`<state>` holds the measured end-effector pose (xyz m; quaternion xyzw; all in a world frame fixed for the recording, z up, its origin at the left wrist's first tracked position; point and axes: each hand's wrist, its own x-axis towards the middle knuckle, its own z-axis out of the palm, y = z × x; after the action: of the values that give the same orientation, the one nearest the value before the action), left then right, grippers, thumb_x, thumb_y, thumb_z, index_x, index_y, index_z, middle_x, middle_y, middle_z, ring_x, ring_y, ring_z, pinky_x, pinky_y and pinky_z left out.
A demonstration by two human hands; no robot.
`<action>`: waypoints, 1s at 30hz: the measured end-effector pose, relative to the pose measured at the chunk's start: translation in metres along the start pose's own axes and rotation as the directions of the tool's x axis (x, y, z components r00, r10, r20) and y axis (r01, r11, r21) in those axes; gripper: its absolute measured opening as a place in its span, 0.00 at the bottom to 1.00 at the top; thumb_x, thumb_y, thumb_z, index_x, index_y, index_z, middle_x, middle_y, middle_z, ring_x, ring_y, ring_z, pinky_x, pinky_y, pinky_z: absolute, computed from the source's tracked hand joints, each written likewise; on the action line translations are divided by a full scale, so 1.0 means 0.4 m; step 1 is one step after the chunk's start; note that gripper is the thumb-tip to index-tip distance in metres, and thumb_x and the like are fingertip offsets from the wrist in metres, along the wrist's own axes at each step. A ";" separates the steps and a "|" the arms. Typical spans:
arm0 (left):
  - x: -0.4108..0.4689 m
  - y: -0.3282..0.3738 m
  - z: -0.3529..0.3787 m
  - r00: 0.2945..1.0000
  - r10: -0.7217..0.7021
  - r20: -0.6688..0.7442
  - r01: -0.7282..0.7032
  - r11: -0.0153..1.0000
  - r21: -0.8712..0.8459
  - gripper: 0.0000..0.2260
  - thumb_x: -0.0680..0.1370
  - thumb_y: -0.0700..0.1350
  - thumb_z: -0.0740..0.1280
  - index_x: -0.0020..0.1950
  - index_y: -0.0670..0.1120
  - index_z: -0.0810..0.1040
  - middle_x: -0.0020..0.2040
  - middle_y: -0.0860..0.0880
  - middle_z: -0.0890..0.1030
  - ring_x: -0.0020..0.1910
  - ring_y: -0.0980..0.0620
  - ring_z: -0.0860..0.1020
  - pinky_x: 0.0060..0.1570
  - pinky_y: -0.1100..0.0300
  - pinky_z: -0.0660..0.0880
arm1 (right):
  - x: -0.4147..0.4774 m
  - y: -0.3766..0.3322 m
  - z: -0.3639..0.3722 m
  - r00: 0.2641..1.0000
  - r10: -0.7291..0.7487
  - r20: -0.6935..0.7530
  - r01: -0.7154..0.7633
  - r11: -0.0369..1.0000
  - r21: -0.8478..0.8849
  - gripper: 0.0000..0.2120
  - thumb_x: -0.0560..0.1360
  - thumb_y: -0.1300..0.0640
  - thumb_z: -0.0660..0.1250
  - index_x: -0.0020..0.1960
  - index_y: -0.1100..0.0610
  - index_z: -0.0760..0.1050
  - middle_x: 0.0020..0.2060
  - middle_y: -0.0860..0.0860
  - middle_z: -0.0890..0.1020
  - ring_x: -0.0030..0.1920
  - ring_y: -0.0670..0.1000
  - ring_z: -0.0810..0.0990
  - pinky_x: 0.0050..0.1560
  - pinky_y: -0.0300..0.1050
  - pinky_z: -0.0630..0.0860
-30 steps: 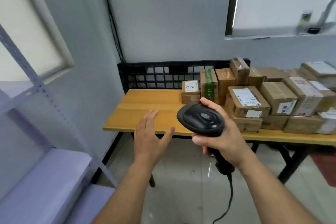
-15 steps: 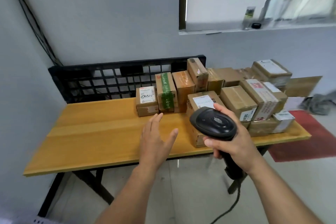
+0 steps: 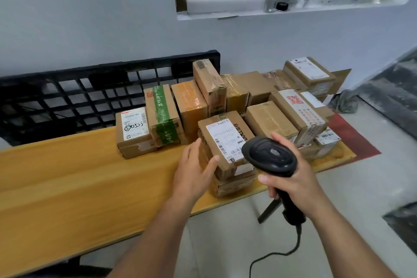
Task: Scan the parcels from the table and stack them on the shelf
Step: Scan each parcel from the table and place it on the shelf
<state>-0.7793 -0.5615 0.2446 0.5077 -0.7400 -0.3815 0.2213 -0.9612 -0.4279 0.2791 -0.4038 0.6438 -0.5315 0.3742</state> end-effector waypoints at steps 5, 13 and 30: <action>0.030 0.001 0.049 0.991 -0.120 0.052 0.121 0.993 -0.015 0.32 0.79 0.58 0.62 0.79 0.53 0.52 0.78 0.51 0.58 0.75 0.50 0.60 0.70 0.49 0.65 | 0.029 0.051 -0.046 0.998 0.051 0.021 -0.053 0.997 0.054 0.46 0.56 0.53 0.82 0.69 0.34 0.67 0.55 0.58 0.81 0.29 0.60 0.79 0.31 0.52 0.78; 0.007 0.014 0.090 0.963 -0.228 0.142 0.254 0.948 -0.194 0.26 0.83 0.55 0.55 0.79 0.53 0.53 0.72 0.55 0.64 0.70 0.53 0.64 0.65 0.58 0.65 | 0.080 0.118 -0.081 0.984 0.120 0.132 -0.131 0.989 0.074 0.45 0.59 0.59 0.80 0.69 0.34 0.67 0.58 0.55 0.80 0.30 0.58 0.80 0.32 0.51 0.79; -0.159 0.048 0.001 0.976 -0.212 -0.041 0.167 0.861 -0.480 0.43 0.76 0.36 0.70 0.73 0.67 0.45 0.55 0.49 0.80 0.48 0.62 0.81 0.39 0.69 0.77 | 0.057 0.047 -0.047 0.917 -0.037 0.397 -0.003 0.995 0.098 0.43 0.64 0.63 0.81 0.65 0.29 0.67 0.63 0.52 0.77 0.30 0.57 0.81 0.30 0.45 0.78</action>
<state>-0.7662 -0.4992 0.2634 0.5256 -0.5595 -0.5470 0.3340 -0.9894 -0.4395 0.2625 -0.4903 0.5242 -0.4721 0.5118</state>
